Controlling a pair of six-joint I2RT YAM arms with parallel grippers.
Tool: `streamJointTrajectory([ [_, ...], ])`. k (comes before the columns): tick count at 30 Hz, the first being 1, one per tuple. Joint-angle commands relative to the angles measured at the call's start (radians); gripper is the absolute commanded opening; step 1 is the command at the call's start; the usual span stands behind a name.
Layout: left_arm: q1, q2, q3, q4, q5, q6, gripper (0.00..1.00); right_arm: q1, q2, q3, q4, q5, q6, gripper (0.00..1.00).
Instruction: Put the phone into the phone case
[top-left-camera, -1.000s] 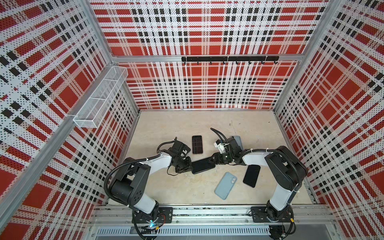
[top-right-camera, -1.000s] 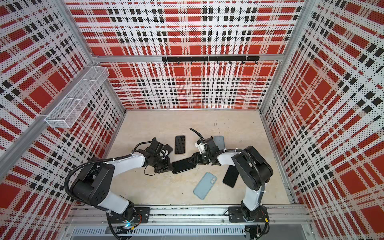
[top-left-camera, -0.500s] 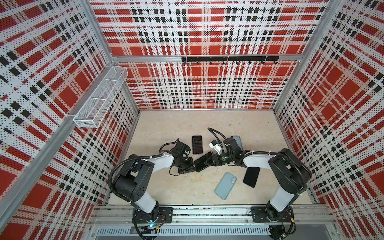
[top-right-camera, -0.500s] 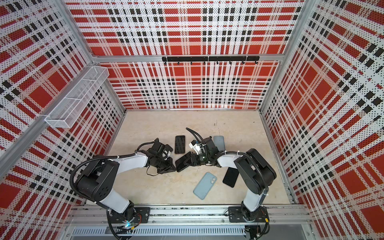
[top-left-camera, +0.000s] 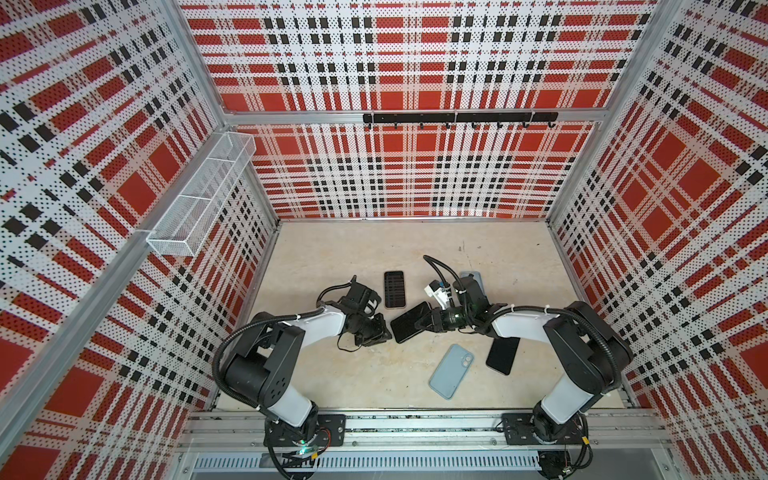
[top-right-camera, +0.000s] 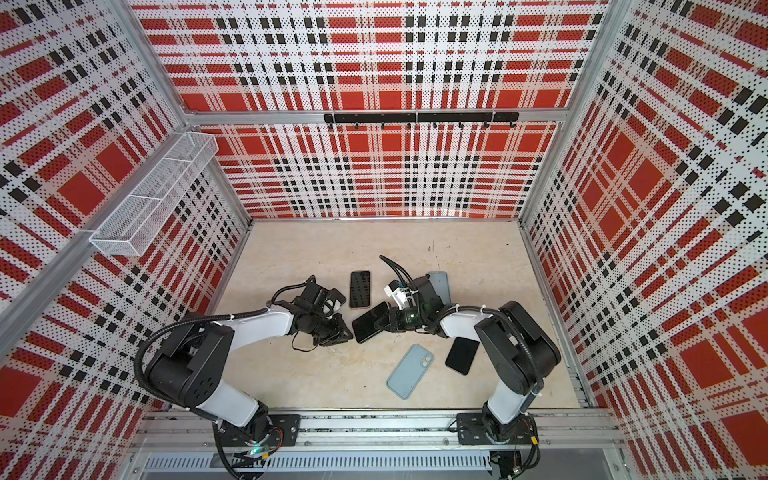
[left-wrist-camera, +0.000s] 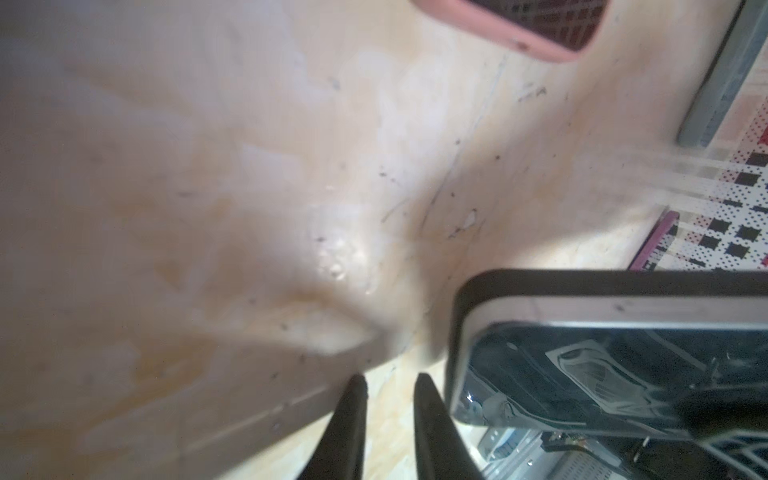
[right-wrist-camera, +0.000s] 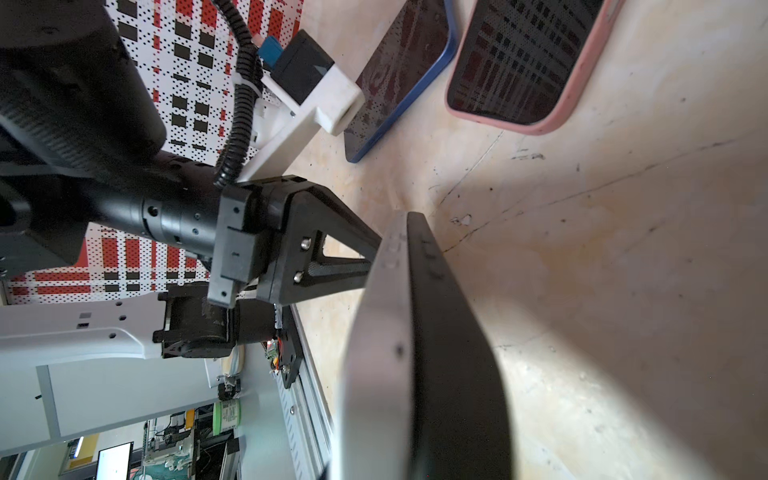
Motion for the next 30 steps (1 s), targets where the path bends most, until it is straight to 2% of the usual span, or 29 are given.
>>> streamJointTrajectory([
  [1, 0.043, -0.107, -0.019, -0.029, -0.039, 0.004, 0.31, -0.016, -0.074, -0.001, 0.122, -0.018, 0.007, 0.03],
  [4, 0.087, -0.217, -0.018, -0.032, -0.024, 0.002, 0.41, -0.025, -0.1, 0.001, 0.141, -0.054, 0.012, 0.03],
  [7, 0.152, -0.312, -0.021, 0.001, 0.039, -0.015, 0.55, -0.033, -0.11, 0.004, 0.219, -0.134, 0.051, 0.03],
  [12, 0.21, -0.423, -0.06, 0.234, 0.218, -0.131, 0.8, -0.036, -0.11, 0.027, 0.352, -0.258, 0.115, 0.03],
  [15, 0.21, -0.429, -0.058, 0.329, 0.296, -0.172, 0.86, -0.038, -0.102, 0.027, 0.502, -0.316, 0.21, 0.02],
  [19, 0.202, -0.422, -0.06, 0.4, 0.378, -0.188, 0.85, -0.04, -0.072, 0.025, 0.769, -0.362, 0.382, 0.02],
  [22, 0.192, -0.434, -0.074, 0.455, 0.415, -0.207, 0.8, -0.046, -0.043, 0.031, 0.875, -0.376, 0.468, 0.02],
  [26, 0.18, -0.478, -0.083, 0.497, 0.437, -0.226, 0.71, -0.056, -0.029, 0.035, 0.86, -0.367, 0.469, 0.02],
  [30, 0.179, -0.515, -0.087, 0.509, 0.444, -0.238, 0.6, -0.057, -0.048, 0.043, 0.753, -0.352, 0.401, 0.02],
])
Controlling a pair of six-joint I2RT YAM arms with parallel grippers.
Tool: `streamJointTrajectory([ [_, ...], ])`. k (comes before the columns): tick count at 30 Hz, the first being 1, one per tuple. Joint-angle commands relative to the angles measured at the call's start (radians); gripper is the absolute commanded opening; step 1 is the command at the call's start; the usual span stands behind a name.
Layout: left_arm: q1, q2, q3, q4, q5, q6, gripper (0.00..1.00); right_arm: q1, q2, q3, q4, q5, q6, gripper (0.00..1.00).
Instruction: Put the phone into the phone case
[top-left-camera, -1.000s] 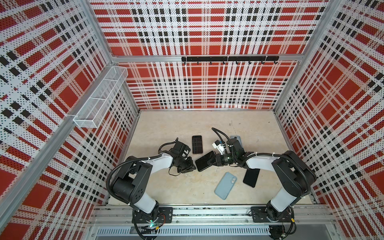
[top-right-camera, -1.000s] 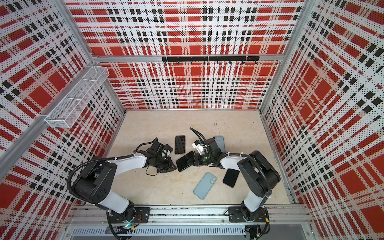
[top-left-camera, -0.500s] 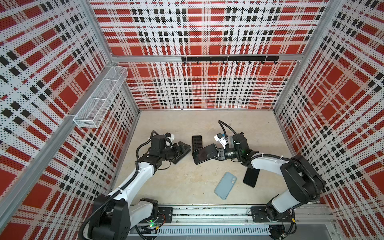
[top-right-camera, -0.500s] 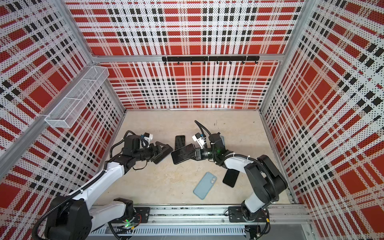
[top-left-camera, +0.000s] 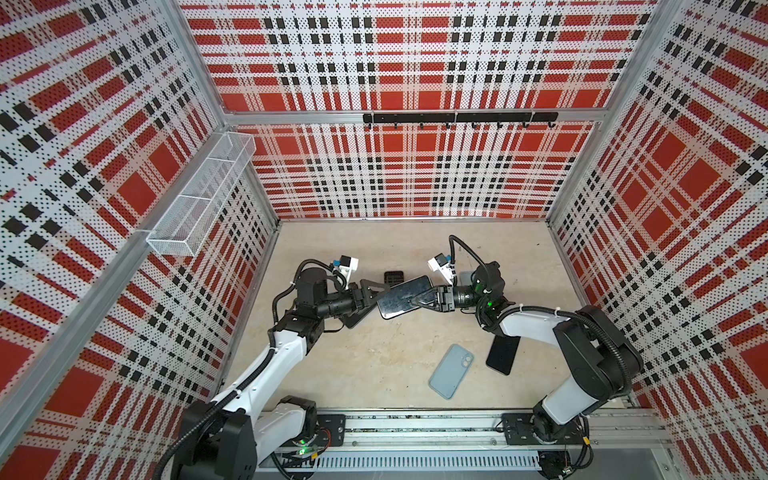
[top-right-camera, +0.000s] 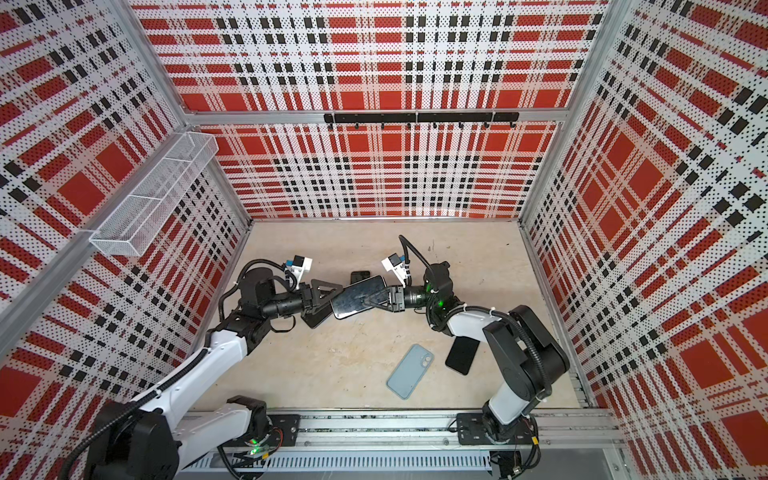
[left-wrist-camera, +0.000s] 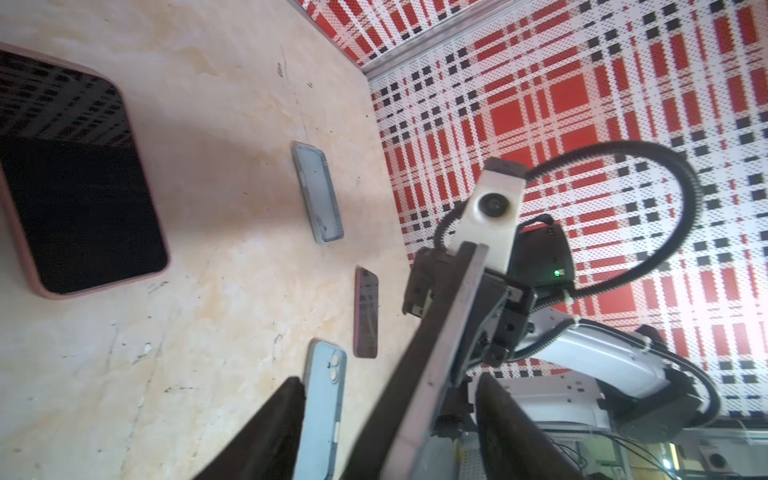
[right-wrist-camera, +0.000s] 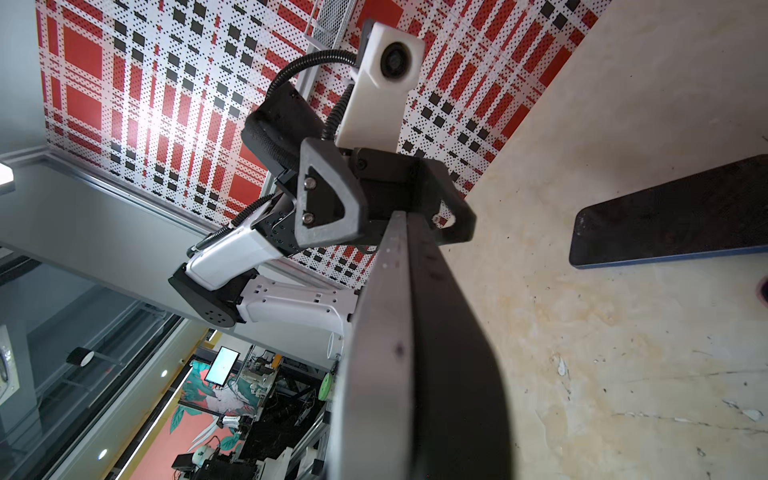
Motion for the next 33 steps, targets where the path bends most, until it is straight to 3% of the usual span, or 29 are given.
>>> streamJointTrajectory([
  [1, -0.007, -0.035, -0.011, 0.063, 0.038, -0.029, 0.56, -0.004, -0.022, 0.045, 0.023, 0.004, -0.044, 0.02],
  [13, -0.029, -0.043, -0.03, 0.13, 0.049, -0.074, 0.25, -0.017, -0.036, 0.045, -0.07, 0.032, -0.097, 0.01],
  [20, -0.046, -0.043, -0.03, 0.171, 0.049, -0.103, 0.09, -0.029, -0.021, 0.043, -0.06, 0.046, -0.097, 0.11],
  [23, -0.049, -0.035, -0.031, 0.171, 0.048, -0.105, 0.01, -0.037, -0.021, 0.044, -0.024, 0.051, -0.076, 0.25],
  [26, -0.05, -0.023, -0.037, 0.173, 0.048, -0.103, 0.0, -0.043, -0.02, 0.046, 0.028, 0.049, -0.041, 0.35],
  [33, -0.057, -0.004, -0.04, 0.173, 0.035, -0.097, 0.0, -0.061, -0.036, 0.069, 0.03, 0.049, -0.036, 0.41],
])
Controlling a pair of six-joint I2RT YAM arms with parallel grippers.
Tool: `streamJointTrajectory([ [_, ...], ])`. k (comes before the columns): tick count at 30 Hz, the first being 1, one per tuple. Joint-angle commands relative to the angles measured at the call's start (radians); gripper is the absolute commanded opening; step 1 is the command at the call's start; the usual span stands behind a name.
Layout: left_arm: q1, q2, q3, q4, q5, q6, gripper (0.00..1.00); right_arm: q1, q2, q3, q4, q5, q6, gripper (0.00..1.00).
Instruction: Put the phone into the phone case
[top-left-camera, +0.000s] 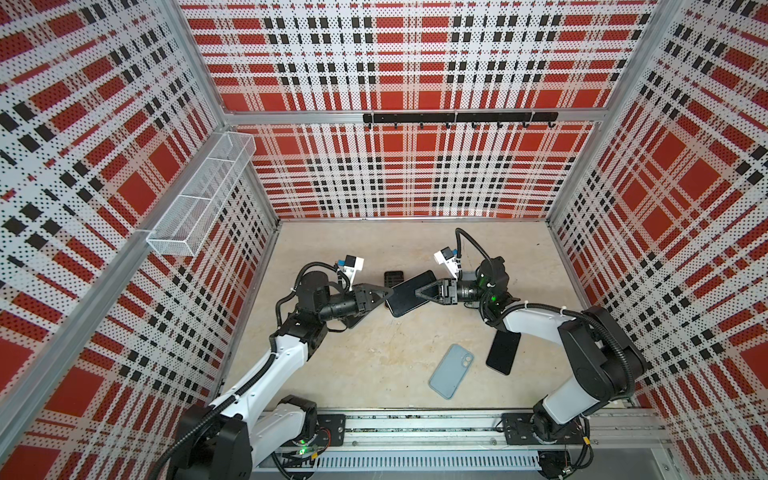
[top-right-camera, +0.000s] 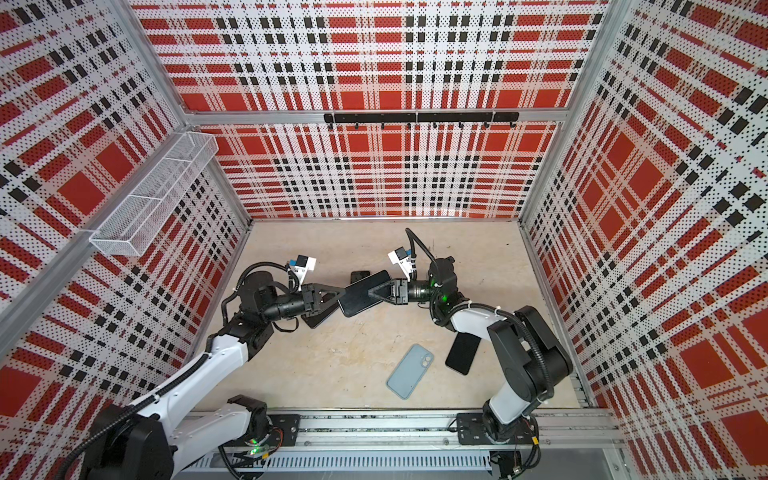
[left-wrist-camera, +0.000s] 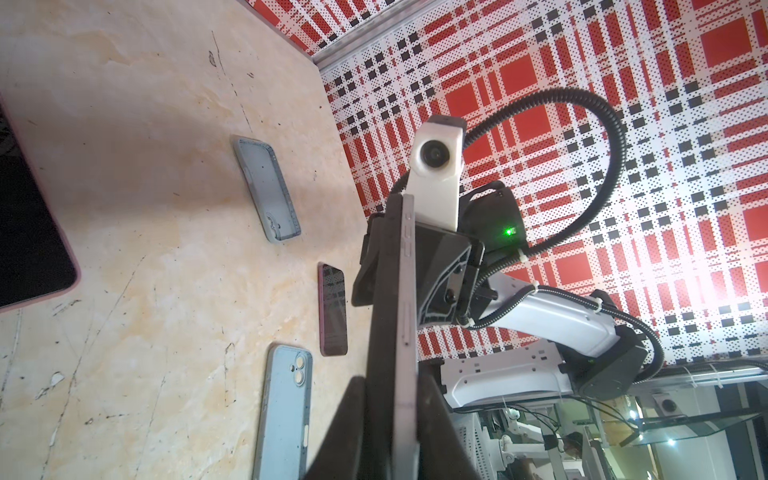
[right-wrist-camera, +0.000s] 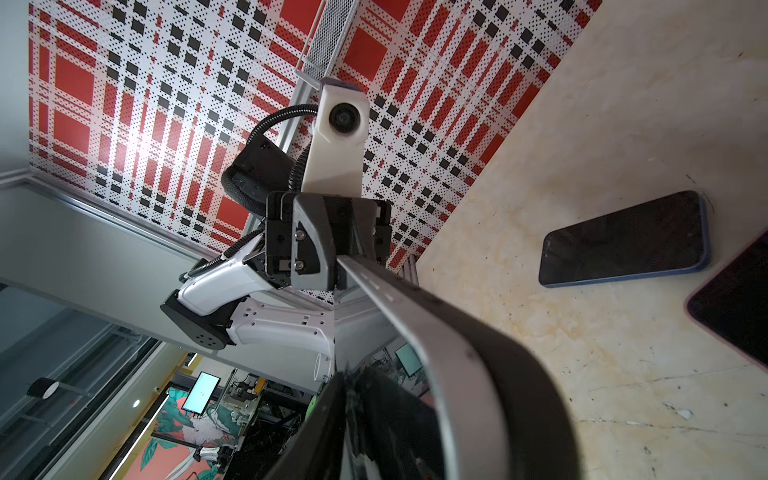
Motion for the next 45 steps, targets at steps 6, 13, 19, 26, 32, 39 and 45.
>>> streamJointTrajectory([
  [6, -0.007, 0.008, -0.008, 0.024, -0.001, -0.005, 0.0, -0.05, -0.06, 0.018, 0.12, 0.07, 0.0, 0.45],
  [13, -0.054, 0.043, -0.001, 0.026, -0.003, 0.024, 0.0, -0.068, -0.055, 0.044, 0.154, 0.07, 0.025, 0.44],
  [19, -0.081, 0.078, 0.006, 0.044, -0.018, 0.029, 0.0, -0.067, 0.015, 0.062, 0.368, 0.02, 0.179, 0.41],
  [26, -0.09, 0.096, 0.006, 0.045, -0.026, 0.035, 0.0, -0.069, 0.017, 0.068, 0.322, 0.051, 0.149, 0.36],
  [32, -0.093, 0.103, 0.009, 0.047, -0.037, 0.036, 0.0, -0.068, -0.049, 0.077, 0.023, 0.106, -0.048, 0.19],
  [39, -0.096, 0.117, 0.015, 0.047, -0.051, 0.036, 0.0, -0.067, -0.095, 0.075, -0.074, 0.139, -0.112, 0.03],
  [45, -0.095, 0.095, 0.027, 0.061, -0.049, 0.033, 0.29, -0.068, -0.074, 0.097, -0.017, 0.083, -0.055, 0.0],
])
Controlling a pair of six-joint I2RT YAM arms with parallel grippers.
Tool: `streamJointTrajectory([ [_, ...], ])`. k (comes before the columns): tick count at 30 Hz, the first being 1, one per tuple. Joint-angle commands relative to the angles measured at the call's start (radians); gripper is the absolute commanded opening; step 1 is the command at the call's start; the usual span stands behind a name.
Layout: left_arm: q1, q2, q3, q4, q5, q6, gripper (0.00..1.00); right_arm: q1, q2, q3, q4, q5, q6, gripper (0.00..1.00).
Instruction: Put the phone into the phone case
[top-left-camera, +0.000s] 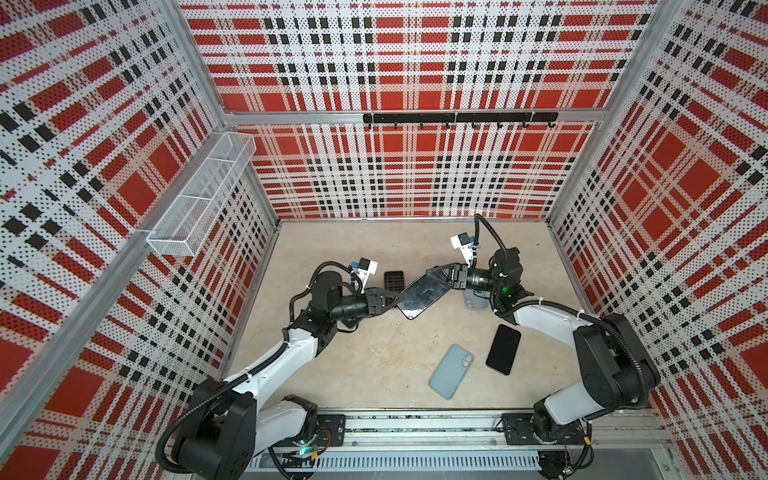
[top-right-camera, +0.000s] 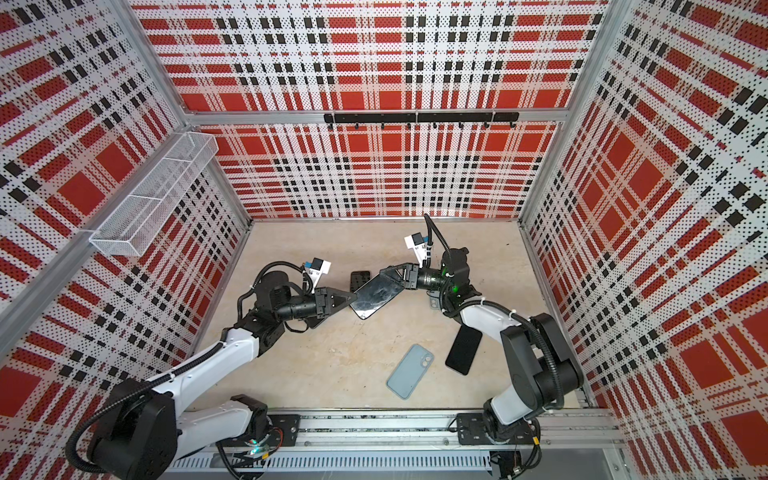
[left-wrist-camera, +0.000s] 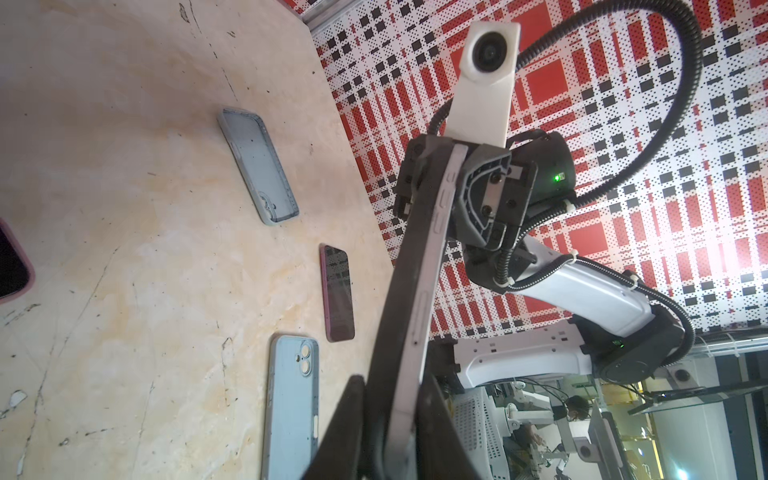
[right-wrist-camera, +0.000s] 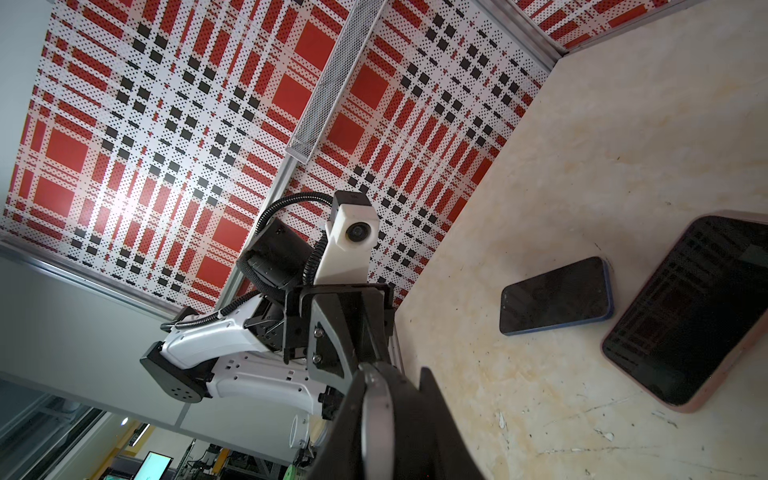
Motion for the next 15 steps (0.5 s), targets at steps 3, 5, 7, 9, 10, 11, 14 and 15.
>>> streamJointTrajectory([
  [3, -0.01, -0.015, 0.034, 0.022, 0.002, -0.027, 0.34, 0.012, 0.026, 0.068, 0.191, -0.097, 0.037, 0.0],
  [5, -0.011, -0.005, 0.033, 0.061, 0.032, -0.049, 0.36, 0.012, 0.048, 0.086, 0.223, -0.144, 0.071, 0.0],
  [7, -0.011, 0.008, 0.032, 0.109, 0.074, -0.078, 0.37, 0.012, 0.064, 0.101, 0.233, -0.182, 0.085, 0.0],
  [9, -0.012, 0.021, 0.03, 0.164, 0.109, -0.113, 0.37, 0.01, 0.073, 0.107, 0.215, -0.192, 0.077, 0.0],
  [10, -0.014, 0.023, 0.028, 0.187, 0.123, -0.127, 0.37, 0.01, 0.075, 0.109, 0.201, -0.194, 0.068, 0.0],
  [11, -0.014, 0.024, 0.026, 0.209, 0.131, -0.139, 0.36, 0.009, 0.075, 0.112, 0.184, -0.195, 0.056, 0.0],
  [14, -0.019, 0.021, 0.022, 0.264, 0.151, -0.171, 0.33, 0.004, 0.077, 0.118, 0.143, -0.19, 0.025, 0.0],
  [15, -0.02, 0.021, 0.021, 0.278, 0.157, -0.181, 0.31, 0.002, 0.075, 0.117, 0.133, -0.185, 0.019, 0.0],
])
